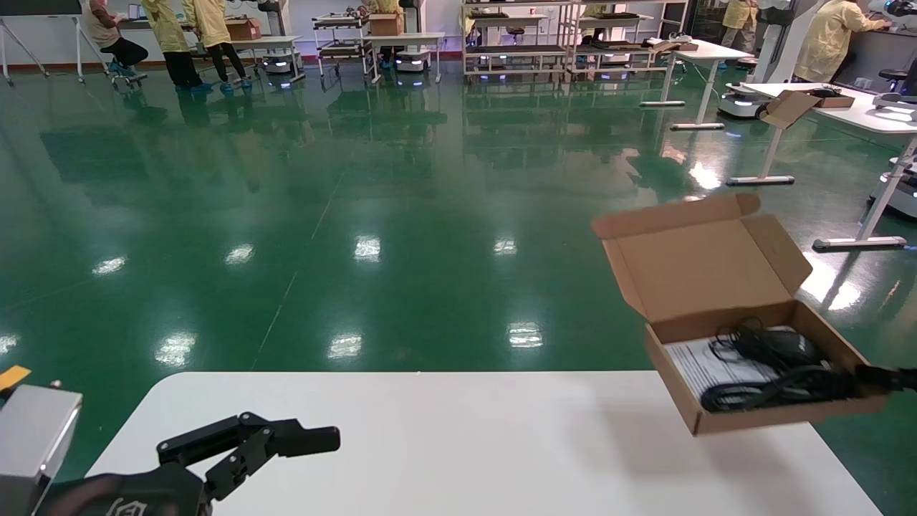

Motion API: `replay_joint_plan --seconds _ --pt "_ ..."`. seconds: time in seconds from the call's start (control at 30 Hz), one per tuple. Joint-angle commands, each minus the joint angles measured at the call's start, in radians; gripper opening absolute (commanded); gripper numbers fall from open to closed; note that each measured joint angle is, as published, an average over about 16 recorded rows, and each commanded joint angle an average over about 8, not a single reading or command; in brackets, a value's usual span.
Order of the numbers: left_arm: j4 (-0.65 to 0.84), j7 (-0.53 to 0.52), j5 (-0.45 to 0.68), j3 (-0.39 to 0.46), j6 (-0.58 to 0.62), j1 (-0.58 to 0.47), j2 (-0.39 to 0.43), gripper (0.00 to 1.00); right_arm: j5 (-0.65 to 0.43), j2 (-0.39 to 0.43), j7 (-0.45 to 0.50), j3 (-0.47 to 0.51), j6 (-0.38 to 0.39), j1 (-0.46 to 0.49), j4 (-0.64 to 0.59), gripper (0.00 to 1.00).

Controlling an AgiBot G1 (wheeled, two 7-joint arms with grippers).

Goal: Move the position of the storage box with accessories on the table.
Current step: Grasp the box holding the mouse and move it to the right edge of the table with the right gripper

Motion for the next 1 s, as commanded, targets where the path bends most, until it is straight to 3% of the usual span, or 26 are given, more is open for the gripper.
replay_joint_plan --seconds 0.03,1.0 --pt "0.000 0.000 0.000 0.000 0.000 0.000 0.000 1.00 0.002 0.014 -0.013 0.002 0.002 -0.011 -0.002 0.00" --pt "0.000 0.000 0.000 0.000 0.000 0.000 0.000 1.00 0.056 0.042 -0.087 0.040 0.021 -0.183 -0.012 0.00"
